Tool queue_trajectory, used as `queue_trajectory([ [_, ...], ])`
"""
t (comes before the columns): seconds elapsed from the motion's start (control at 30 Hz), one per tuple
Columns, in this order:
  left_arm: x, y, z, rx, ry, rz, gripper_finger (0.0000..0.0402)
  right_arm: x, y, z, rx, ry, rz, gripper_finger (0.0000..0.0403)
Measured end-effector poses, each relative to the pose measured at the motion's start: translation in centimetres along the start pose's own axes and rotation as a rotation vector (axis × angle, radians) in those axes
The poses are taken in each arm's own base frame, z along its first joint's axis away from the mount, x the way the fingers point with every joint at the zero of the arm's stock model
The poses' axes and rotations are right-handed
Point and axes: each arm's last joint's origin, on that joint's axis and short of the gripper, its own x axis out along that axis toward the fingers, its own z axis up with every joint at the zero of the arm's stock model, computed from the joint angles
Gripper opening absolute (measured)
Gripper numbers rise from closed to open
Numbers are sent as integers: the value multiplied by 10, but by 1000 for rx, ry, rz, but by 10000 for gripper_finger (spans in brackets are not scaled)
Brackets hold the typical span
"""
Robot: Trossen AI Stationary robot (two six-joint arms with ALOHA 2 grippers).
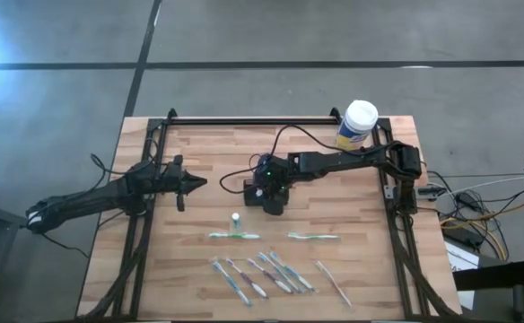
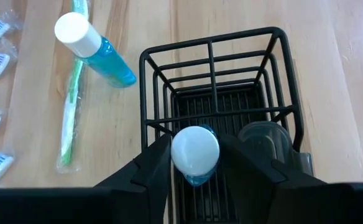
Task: Pick & Place toothbrushing station
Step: Put the mouthwash into the wire organizer
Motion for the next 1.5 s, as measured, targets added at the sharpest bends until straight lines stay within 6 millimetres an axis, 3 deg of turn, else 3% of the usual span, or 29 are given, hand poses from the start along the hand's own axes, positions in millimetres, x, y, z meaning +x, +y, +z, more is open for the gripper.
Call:
queue_trajectory([
  [1.5, 0, 0, 0, 3, 0, 0, 26, -12, -11, 4, -92, -17, -61, 155],
])
